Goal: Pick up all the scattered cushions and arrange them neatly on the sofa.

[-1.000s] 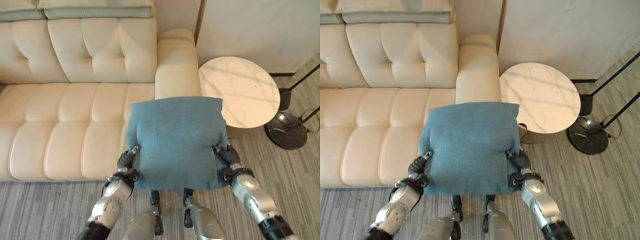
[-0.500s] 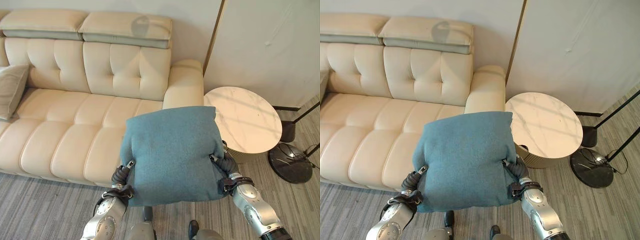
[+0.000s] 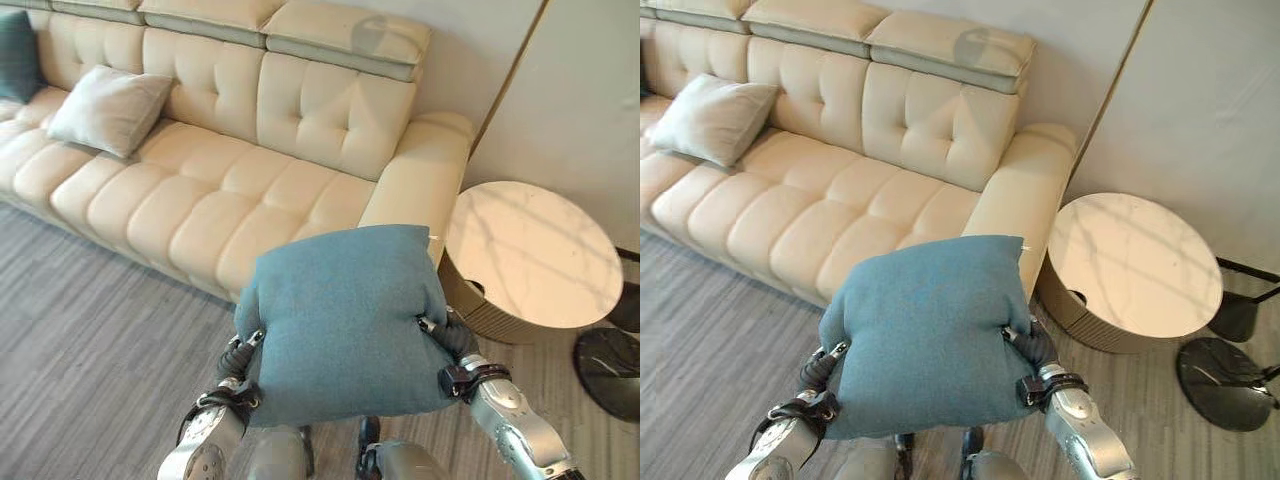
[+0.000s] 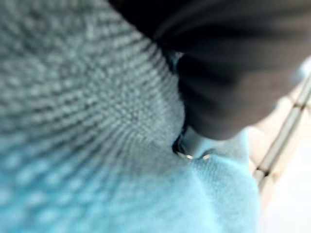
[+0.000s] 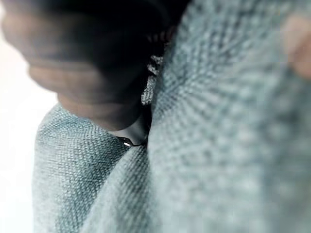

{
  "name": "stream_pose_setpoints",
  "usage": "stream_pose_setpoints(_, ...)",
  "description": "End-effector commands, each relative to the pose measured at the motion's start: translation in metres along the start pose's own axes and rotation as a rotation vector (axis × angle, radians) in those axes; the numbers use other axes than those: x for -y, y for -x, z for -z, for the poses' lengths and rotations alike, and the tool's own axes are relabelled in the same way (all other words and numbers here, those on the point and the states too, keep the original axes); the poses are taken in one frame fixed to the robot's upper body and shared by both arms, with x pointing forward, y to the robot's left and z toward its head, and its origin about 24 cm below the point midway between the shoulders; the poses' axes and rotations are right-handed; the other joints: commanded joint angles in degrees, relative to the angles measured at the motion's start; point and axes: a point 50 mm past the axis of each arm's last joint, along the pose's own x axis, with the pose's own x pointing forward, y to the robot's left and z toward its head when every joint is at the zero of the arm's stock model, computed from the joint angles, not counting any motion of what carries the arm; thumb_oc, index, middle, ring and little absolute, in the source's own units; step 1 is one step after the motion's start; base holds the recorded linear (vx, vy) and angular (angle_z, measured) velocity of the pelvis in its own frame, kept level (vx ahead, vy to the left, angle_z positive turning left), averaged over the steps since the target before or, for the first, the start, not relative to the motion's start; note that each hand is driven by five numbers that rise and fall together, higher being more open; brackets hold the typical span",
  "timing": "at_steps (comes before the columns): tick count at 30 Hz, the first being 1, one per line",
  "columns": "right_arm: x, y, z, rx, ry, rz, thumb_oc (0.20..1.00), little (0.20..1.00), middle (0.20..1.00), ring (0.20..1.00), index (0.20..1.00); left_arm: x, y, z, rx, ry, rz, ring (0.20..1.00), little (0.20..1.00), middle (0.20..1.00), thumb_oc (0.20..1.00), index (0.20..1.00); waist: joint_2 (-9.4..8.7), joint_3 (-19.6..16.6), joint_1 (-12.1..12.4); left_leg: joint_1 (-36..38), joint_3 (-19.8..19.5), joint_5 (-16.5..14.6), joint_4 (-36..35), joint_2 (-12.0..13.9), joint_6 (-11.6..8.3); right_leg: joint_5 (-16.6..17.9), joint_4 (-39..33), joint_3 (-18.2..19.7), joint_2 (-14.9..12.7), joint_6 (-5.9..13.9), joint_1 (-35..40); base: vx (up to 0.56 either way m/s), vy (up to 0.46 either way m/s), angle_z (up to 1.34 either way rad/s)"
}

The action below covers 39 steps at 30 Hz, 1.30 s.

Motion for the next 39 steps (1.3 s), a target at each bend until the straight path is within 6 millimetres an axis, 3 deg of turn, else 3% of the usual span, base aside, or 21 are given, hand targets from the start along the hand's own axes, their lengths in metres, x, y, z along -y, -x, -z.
stream_pose_setpoints(1,-0.046,-0.005,-0.050,0.268,-0.131,-0.205,0.200,0.200,0.200,0.200,0.200,0.066,0.004,-0.031,0.150,0.033,0.342,0.200,0.200,0.200,0.200,0.200,-3.01,-3.43,-0.73,-0.49,3.94,2.49,-1.63,0.49,-1.76,-2.93,-7.94,-2.01,1.94,4.90,5.55,-0.11,0.075,0.82)
stream_pose_setpoints(5,-0.044,-0.005,-0.053,0.289,-0.139,-0.184,0.200,0.200,0.200,0.200,0.200,0.071,0.003,-0.030,0.145,0.011,0.365,0.200,0.200,0.200,0.200,0.200,-2.13,-3.58,-1.39,0.98,6.81,5.86,-8.90,1.67,-3.03,-1.67,-9.90,-6.14,1.20,5.69,5.24,-0.08,0.119,0.60)
stream_pose_setpoints(9,-0.050,-0.007,-0.052,0.279,-0.120,-0.205,0.200,0.200,0.200,0.200,0.200,0.064,0.005,-0.030,0.149,0.004,0.337,0.200,0.200,0.200,0.200,0.200,-2.48,-3.45,-0.36,1.50,6.18,3.60,-8.90,0.69,-2.14,0.95,-11.78,-6.04,0.56,7.46,5.53,-0.01,0.206,0.31)
stream_pose_setpoints(13,-0.054,-0.010,-0.052,0.281,-0.124,-0.208,0.200,0.200,0.200,0.200,0.200,0.058,0.005,-0.033,0.168,0.000,0.307,0.200,0.200,0.200,0.200,0.200,-3.47,-3.35,0.74,1.49,5.21,2.18,-8.90,-0.56,-0.79,0.95,-10.28,-4.79,-0.28,8.43,4.93,0.05,0.264,-0.01)
stream_pose_setpoints(18,-0.058,-0.013,-0.051,0.279,-0.119,-0.200,0.200,0.200,0.200,0.200,0.200,0.056,0.002,-0.042,0.207,-0.017,0.285,0.200,0.200,0.200,0.200,0.200,-4.09,-1.76,1.55,1.93,2.92,0.19,-8.07,-3.14,2.62,-1.13,5.02,-1.83,-4.28,9.91,-0.13,0.07,0.296,-0.06)
stream_pose_setpoints(20,-0.059,-0.013,-0.050,0.274,-0.121,-0.197,0.200,0.200,0.200,0.200,0.200,0.055,0.001,-0.044,0.213,-0.033,0.276,0.200,0.200,0.200,0.200,0.200,-3.94,-0.83,1.03,2.55,1.61,-0.44,-7.71,-4.34,4.12,1.88,12.90,1.32,-5.32,10.54,-3.46,0.06,0.231,0.04)
stream_pose_setpoints(21,-0.059,-0.013,-0.050,0.274,-0.121,-0.197,0.200,0.200,0.200,0.200,0.200,0.055,0.001,-0.044,0.213,-0.033,0.276,0.200,0.200,0.200,0.200,0.200,-3.95,-0.84,1.04,2.54,1.62,-0.44,-7.70,-4.35,4.12,1.88,12.92,1.33,-5.32,10.54,-3.48,0.08,0.198,0.11)
stream_pose_setpoints(22,-0.059,-0.013,-0.048,0.267,-0.121,-0.190,0.200,0.200,0.200,0.200,0.200,0.055,0.001,-0.043,0.214,-0.051,0.276,0.200,0.200,0.200,0.200,0.200,-3.54,-0.28,0.33,2.90,-0.07,-0.44,-8.16,-4.88,4.53,1.46,14.26,6.58,-2.41,9.97,-6.45,0.03,0.102,0.19)
stream_pose_setpoints(24,-0.059,-0.016,-0.049,0.270,-0.130,-0.186,0.200,0.200,0.200,0.200,0.200,0.057,0.000,-0.046,0.228,-0.057,0.288,0.200,0.200,0.200,0.200,0.200,-3.39,-0.18,0.18,1.94,-0.90,0.62,-8.44,-5.06,4.41,1.21,8.23,11.15,2.19,8.69,-9.56,0.03,0.077,0.08)
stream_pose_setpoints(25,-0.058,-0.017,-0.050,0.273,-0.131,-0.180,0.200,0.200,0.200,0.200,0.200,0.058,0.000,-0.048,0.236,-0.059,0.293,0.200,0.200,0.200,0.200,0.200,-3.40,0.13,0.03,1.67,-1.55,0.53,-7.95,-5.37,4.44,2.31,4.96,12.88,3.32,8.79,-10.30,0.12,0.025,0.32)
stream_pose_setpoints(26,-0.056,-0.017,-0.049,0.269,-0.139,-0.172,0.200,0.200,0.200,0.200,0.200,0.060,0.000,-0.046,0.232,-0.061,0.301,0.200,0.200,0.200,0.200,0.200,-3.84,0.45,-0.60,1.70,-3.46,-0.04,-6.98,-6.43,4.54,4.89,-1.24,17.74,6.13,9.34,-11.07,0.10,0.007,0.49)
stream_pose_setpoints(28,-0.056,-0.017,-0.049,0.269,-0.139,-0.172,0.200,0.200,0.200,0.200,0.200,0.060,0.000,-0.046,0.232,-0.061,0.301,0.200,0.200,0.200,0.200,0.200,-3.86,0.33,-0.51,1.55,-3.35,-0.03,-6.94,-6.43,4.54,5.02,-1.35,17.85,6.15,9.34,-11.18,0.07,-0.012,0.44)
stream_pose_setpoints(30,-0.050,-0.014,-0.045,0.252,-0.144,-0.159,0.200,0.200,0.200,0.200,0.200,0.061,-0.001,-0.045,0.230,-0.107,0.322,0.200,0.200,0.200,0.200,0.200,-5.06,0.57,-1.33,2.19,-7.35,-1.31,-5.71,-8.40,4.51,8.34,-9.41,23.83,9.08,11.28,-12.91,0.23,-0.067,0.64)
stream_pose_setpoints(33,-0.044,-0.009,-0.035,0.216,-0.145,-0.144,0.200,0.200,0.200,0.200,0.200,0.060,-0.001,-0.045,0.236,-0.127,0.329,0.200,0.200,0.200,0.200,0.200,-5.55,-0.49,-1.65,4.43,-10.65,-2.72,-6.34,-9.83,4.04,10.04,-14.16,19.92,7.47,11.12,-9.60,0.28,-0.073,0.99)
stream_pose_setpoints(35,-0.044,-0.010,-0.033,0.210,-0.147,-0.143,0.200,0.200,0.200,0.200,0.200,0.061,-0.001,-0.046,0.242,-0.115,0.332,0.200,0.200,0.200,0.200,0.200,-5.54,-1.21,-1.64,5.18,-10.13,-3.50,-6.78,-9.82,4.04,10.99,-14.09,18.81,7.32,11.04,-8.90,0.28,-0.075,1.02)
stream_pose_setpoints(39,-0.037,-0.009,-0.033,0.209,-0.119,-0.128,0.200,0.200,0.200,0.200,0.200,0.064,-0.001,-0.043,0.226,-0.078,0.339,0.200,0.200,0.200,0.200,0.200,-3.59,-3.84,-2.83,7.69,-10.80,-6.97,-3.16,-8.35,2.83,9.45,-12.09,15.84,6.73,9.38,-6.53,0.40,-0.107,0.38)
